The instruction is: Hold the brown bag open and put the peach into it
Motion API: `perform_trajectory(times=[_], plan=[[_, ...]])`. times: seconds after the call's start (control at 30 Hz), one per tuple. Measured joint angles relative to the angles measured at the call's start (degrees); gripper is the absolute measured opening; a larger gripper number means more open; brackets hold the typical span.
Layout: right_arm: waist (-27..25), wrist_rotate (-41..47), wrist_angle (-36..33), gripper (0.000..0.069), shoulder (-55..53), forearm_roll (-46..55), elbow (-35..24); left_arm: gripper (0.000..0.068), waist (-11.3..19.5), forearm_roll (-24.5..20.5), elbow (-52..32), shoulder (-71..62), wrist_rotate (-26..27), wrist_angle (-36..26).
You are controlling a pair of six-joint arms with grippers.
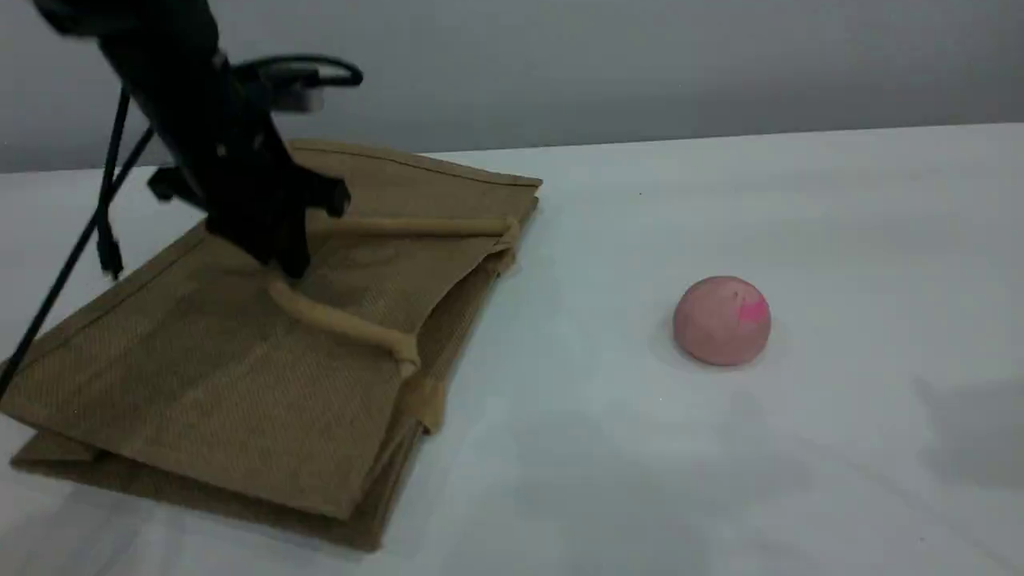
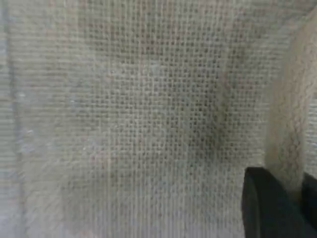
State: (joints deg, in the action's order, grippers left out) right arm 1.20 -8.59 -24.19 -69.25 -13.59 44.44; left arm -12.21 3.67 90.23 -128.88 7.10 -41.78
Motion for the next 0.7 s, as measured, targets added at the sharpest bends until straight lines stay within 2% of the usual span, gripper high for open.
perform_trajectory(times=[0.27,0.5,0.7], plan=[[0.0,0.0,-0.8,0.0584,0.0,-0.1,0.0,0.0086,0.0,6.4,15.3,0.0,8.7,-17.3],[0.0,-1.1,-2.4,0.0584,0.0,-0.4,0.0,0.0086,0.0,13.5,24.5,0.0,16.4,-27.4],[0.0,-1.1,-2.6,0.0584,-0.1,-0.4,0.0,0.0086,0.0,19.6,31.9,0.0,18.7,-28.5]])
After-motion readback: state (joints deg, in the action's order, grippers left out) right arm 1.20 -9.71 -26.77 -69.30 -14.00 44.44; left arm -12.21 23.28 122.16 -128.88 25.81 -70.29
